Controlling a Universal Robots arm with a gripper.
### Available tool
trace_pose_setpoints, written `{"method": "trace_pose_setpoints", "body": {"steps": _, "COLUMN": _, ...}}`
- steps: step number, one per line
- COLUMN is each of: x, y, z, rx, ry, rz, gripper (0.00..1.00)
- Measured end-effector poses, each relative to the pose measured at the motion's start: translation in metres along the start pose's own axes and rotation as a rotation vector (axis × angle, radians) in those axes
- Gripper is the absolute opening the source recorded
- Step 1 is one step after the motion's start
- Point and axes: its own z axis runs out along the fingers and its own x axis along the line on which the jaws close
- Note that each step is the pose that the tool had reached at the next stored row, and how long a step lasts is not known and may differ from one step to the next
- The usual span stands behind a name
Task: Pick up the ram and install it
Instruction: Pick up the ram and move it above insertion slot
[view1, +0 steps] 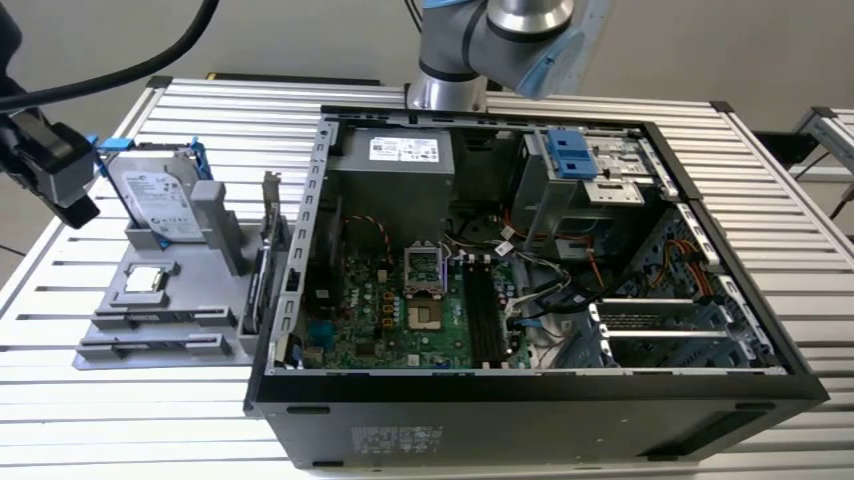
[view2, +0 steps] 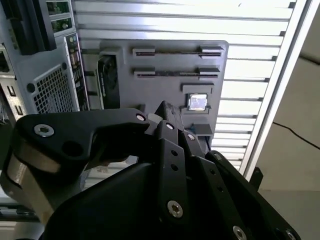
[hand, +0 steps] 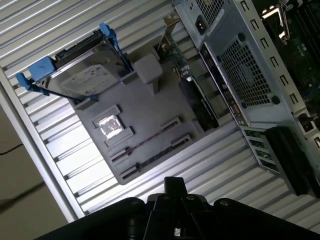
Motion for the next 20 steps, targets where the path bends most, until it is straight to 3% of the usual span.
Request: {"method": "trace_pose_setpoints", "body": {"steps": 20, "x": 0.0000, "y": 0.0000, "z": 0.0000, "rx": 0.0062, "ry": -0.0054, "rz": 0.200, "gripper": 0.00}}
